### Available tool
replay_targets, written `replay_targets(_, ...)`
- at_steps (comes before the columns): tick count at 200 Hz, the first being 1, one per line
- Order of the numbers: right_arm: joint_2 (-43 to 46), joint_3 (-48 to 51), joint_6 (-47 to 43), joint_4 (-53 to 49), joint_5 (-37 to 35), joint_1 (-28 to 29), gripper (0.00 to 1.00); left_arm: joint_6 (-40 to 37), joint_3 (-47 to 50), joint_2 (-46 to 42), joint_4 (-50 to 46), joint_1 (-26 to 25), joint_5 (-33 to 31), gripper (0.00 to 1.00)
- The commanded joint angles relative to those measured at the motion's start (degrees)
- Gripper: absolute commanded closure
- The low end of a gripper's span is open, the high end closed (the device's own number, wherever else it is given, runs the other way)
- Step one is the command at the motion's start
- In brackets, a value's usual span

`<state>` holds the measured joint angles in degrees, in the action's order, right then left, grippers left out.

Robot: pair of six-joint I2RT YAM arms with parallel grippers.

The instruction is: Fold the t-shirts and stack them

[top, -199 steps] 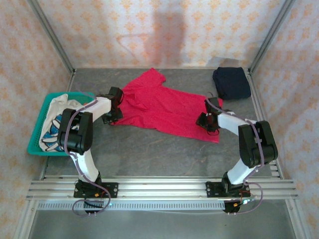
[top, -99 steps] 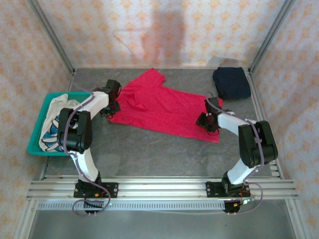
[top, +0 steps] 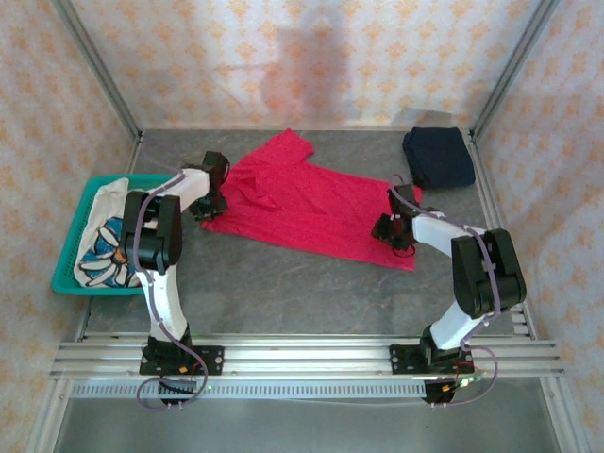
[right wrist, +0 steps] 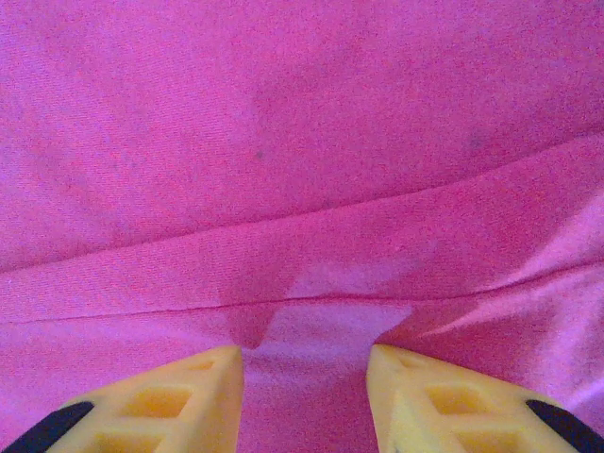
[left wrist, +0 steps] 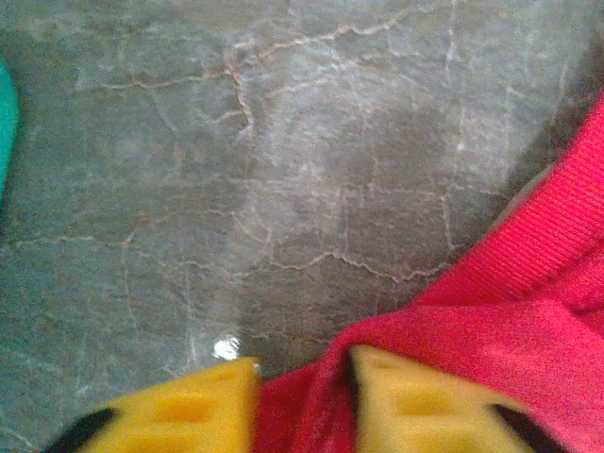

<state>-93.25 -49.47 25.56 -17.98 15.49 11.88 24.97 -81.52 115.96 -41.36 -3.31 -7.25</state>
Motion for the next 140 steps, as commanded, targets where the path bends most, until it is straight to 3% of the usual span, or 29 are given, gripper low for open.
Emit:
replay_targets(1, 1.86, 0.21, -0.93, -5.12, -0.56, -0.54, 0.6, 1.03, 1.08, -3.78, -1.92, 0.48, -4.06, 0.51)
replay_targets(36, 5.42, -1.72, -0.96, -6.51, 0.09, -0.34, 0.59, 1.06, 1.71, -12.44, -3.77, -0.47, -8.22, 0.27)
replay_targets(56, 6.26, -3.86, -1.49, -7.49, -1.16, 0.44, 0.58, 0.79, 1.54, -15.19, -2.94, -2.36, -6.64, 0.19)
replay_targets(92, 3.07, -7.89, -2.02, -7.1, -3.26, 2.65, 0.56, 2.08, 0.33, -12.21, 2.05, -6.14, 2.24, 0.24)
replay_targets(140, -4.51, -12.28, -0.78, -4.21, -2.41, 4.09, 0.56, 4.41, -0.85, -3.74, 8.56, -8.67, 6.99, 0.41)
